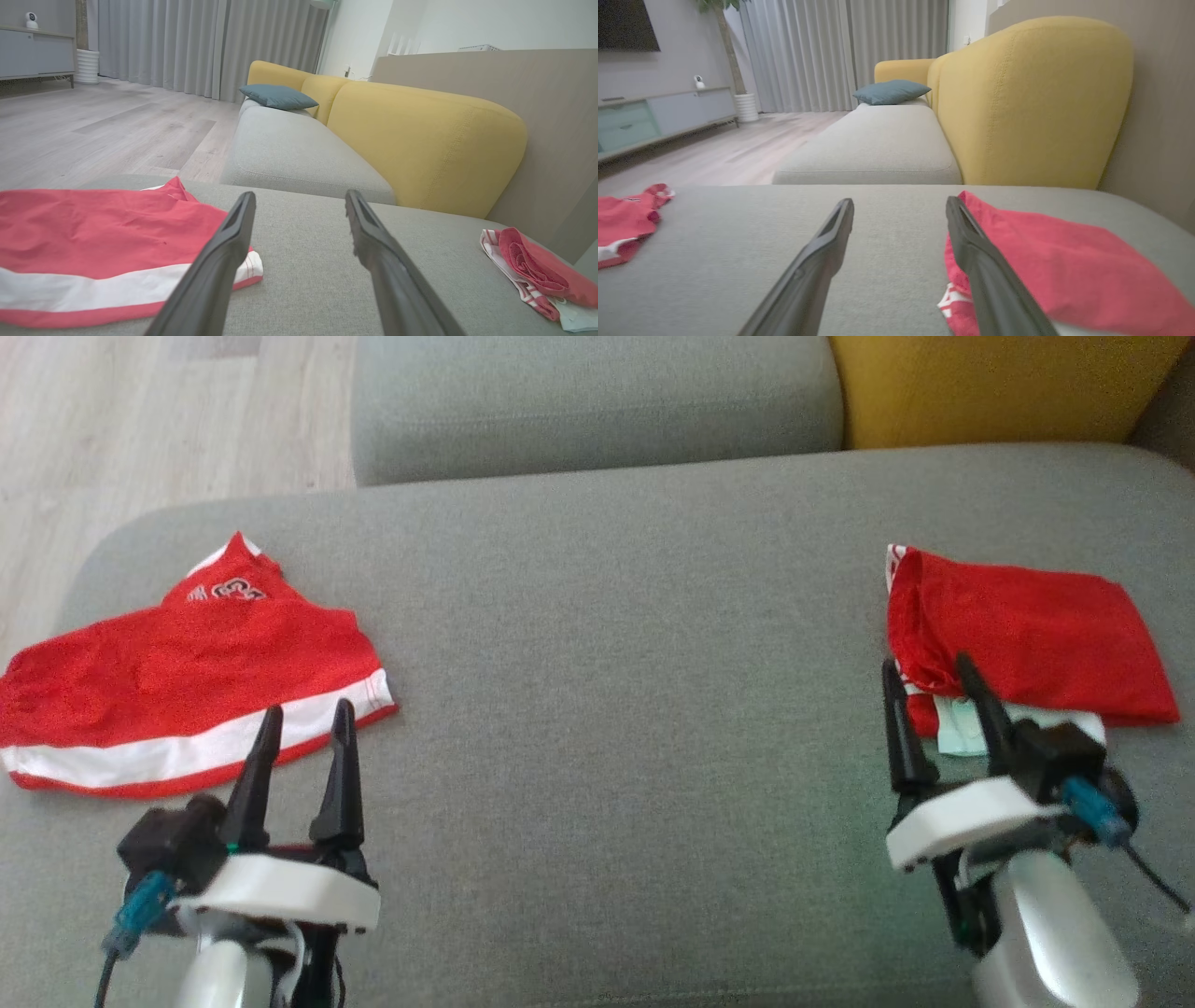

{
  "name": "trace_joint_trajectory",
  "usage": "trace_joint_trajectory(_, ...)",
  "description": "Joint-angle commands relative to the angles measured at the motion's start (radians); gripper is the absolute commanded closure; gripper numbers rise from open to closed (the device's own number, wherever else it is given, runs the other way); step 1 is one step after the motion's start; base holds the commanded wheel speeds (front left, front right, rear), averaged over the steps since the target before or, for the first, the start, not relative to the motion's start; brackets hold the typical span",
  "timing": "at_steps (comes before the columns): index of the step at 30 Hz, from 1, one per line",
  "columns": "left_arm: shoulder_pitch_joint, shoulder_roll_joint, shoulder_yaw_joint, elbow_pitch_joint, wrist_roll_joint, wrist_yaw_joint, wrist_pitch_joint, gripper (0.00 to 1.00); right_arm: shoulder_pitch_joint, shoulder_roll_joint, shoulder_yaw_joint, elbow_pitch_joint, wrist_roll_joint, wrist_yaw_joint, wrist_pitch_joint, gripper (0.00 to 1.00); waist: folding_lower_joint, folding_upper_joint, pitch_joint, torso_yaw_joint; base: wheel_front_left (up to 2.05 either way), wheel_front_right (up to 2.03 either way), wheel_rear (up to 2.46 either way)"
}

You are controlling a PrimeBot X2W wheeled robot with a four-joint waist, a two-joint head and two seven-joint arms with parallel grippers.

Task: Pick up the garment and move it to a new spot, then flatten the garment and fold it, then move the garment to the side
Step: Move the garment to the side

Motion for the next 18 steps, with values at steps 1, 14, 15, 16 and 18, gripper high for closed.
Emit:
trace_joint_trajectory(1,-0.015,0.009,0.026,-0.038,-0.013,0.008,-0.012,0.0,-0.003,0.009,0.045,-0.054,0.063,-0.001,-0.021,0.0,0.0,-0.0001,-0.021,0.0,0.0,0.0,0.0)
trace_joint_trajectory(14,0.077,0.009,0.014,-0.053,-0.016,0.02,-0.012,0.0,0.136,0.009,0.1,-0.126,0.169,-0.001,-0.031,0.0,0.0,-0.0001,-0.056,-0.003,0.0,0.0,0.0)
trace_joint_trajectory(15,0.08,0.009,0.013,-0.053,-0.021,0.022,-0.012,0.0,0.141,0.009,0.095,-0.13,0.173,-0.001,-0.031,0.0,0.0,-0.0001,-0.057,-0.003,0.0,0.0,0.0)
trace_joint_trajectory(16,0.082,0.009,0.011,-0.053,-0.024,0.024,-0.012,0.0,0.144,0.009,0.092,-0.134,0.176,-0.001,-0.031,0.0,0.0,-0.0001,-0.057,-0.003,0.0,0.0,0.0)
trace_joint_trajectory(18,0.083,0.009,0.007,-0.052,-0.027,0.025,-0.012,0.0,0.149,0.009,0.086,-0.14,0.174,-0.001,-0.031,0.0,0.0,-0.0001,-0.058,-0.003,0.0,0.0,0.0)
